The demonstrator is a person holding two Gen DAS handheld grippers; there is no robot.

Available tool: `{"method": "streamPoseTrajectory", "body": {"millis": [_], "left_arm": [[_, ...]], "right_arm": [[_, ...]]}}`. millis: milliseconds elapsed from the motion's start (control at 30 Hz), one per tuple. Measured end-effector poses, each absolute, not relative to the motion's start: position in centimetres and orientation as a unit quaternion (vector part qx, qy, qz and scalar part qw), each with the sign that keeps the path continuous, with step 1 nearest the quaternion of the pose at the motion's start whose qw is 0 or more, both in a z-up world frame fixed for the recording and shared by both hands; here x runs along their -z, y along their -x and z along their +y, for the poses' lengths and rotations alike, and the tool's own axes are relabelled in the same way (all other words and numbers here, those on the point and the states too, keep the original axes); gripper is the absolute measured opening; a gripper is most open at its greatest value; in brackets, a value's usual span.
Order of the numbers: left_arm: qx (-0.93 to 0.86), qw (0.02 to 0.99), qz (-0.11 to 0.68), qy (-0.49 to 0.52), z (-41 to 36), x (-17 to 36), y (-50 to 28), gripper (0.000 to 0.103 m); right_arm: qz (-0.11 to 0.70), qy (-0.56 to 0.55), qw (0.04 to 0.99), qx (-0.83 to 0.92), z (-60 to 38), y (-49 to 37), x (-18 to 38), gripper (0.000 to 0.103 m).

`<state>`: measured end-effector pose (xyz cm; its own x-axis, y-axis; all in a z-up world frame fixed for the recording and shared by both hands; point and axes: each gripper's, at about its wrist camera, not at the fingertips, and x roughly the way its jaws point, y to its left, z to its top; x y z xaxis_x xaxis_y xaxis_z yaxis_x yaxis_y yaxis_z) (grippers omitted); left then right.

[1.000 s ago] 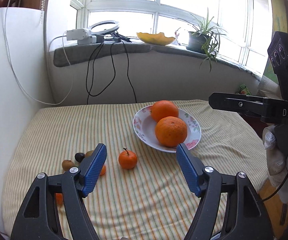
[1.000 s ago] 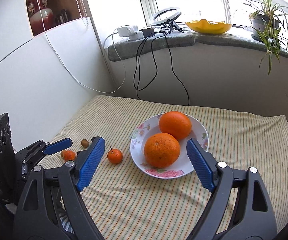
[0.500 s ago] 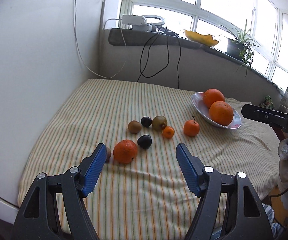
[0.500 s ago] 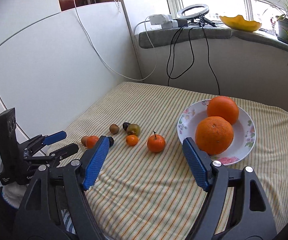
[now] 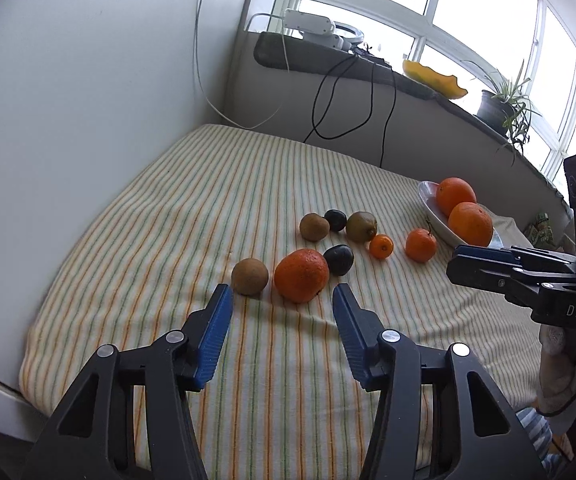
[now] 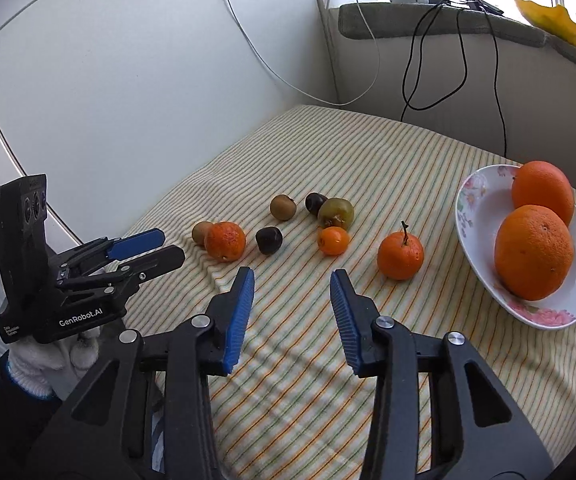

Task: Organize fruits
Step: 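Move the right gripper toward the bumpy orange while the left gripper approaches the brown kiwi, then close the right gripper on the bumpy orange while the left gripper closes on the kiwi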

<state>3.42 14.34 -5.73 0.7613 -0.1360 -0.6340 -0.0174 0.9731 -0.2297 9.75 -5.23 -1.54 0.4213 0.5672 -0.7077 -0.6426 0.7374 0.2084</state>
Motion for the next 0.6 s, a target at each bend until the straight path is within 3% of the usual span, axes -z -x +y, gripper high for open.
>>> {"method": "streamPoseTrajectory", "body": {"millis": [400, 600], "left_arm": [[0.043, 0.921, 0.368, 0.118, 17.0, 7.4, -5.9, 0.030], [0.058, 0.919, 0.372, 0.117, 17.2, 7.7, -6.4, 0.028]], "right_arm": [[0.406, 0.093, 0.810, -0.412, 1.6, -10.7, 3.7, 0.038], [0.401, 0.120, 0.803, -0.423, 3.2, -10.8, 4.3, 0.036]]}}
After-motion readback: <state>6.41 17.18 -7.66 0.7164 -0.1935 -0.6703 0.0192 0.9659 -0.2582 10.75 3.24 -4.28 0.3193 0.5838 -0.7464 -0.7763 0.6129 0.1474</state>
